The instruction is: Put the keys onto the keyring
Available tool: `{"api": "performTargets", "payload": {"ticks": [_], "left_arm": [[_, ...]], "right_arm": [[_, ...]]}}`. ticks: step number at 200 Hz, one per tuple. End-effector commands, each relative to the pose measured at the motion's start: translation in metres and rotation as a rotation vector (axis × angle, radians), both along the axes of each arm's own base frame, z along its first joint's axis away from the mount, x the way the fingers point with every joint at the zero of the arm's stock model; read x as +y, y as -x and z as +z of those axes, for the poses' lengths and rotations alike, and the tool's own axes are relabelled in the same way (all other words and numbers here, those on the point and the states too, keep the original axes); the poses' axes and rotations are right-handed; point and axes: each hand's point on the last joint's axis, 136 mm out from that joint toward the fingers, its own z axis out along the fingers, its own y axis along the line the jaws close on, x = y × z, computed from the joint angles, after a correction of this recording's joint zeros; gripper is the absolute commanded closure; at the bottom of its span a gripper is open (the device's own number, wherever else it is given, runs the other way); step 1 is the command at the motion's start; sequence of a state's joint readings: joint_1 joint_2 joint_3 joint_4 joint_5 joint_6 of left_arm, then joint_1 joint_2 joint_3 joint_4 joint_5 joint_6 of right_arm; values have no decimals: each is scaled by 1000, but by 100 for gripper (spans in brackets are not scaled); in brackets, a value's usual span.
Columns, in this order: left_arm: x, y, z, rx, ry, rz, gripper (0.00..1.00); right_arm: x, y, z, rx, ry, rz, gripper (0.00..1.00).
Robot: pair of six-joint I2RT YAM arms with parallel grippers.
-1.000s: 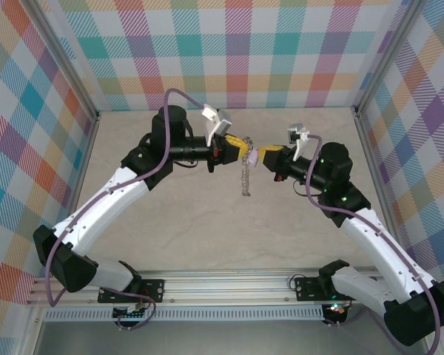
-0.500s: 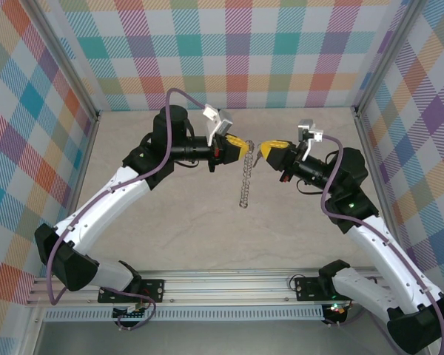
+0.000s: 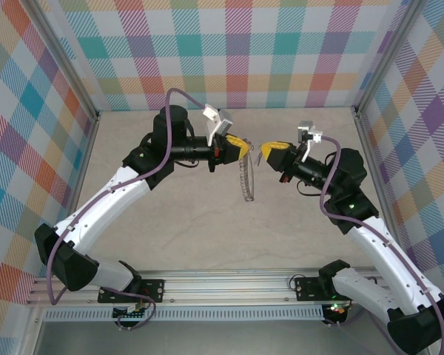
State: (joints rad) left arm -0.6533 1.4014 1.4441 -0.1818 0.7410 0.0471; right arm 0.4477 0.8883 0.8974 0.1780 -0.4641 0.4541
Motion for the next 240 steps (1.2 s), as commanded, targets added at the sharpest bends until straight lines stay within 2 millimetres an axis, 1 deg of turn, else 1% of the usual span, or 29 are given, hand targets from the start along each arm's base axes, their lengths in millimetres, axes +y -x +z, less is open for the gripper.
{"api": "performTargets", "payload": {"ticks": [1, 15, 79, 145, 240], "left_arm": [[-2, 11, 20, -70, 36, -30, 100], [-2, 11, 22, -74, 37, -32, 100], [-4, 10, 19, -66, 32, -38, 100], [-6, 8, 17, -61, 31, -40, 100], [-7, 9, 18, -54, 36, -46, 100]], "right_arm": [[0, 0, -2, -23, 22, -3, 100], [3, 0, -3, -17, 21, 12, 100], [12, 0, 8, -28, -12, 69, 100], [14, 5, 20, -49, -41, 99, 100], [22, 5, 26, -61, -54, 125, 100]]}}
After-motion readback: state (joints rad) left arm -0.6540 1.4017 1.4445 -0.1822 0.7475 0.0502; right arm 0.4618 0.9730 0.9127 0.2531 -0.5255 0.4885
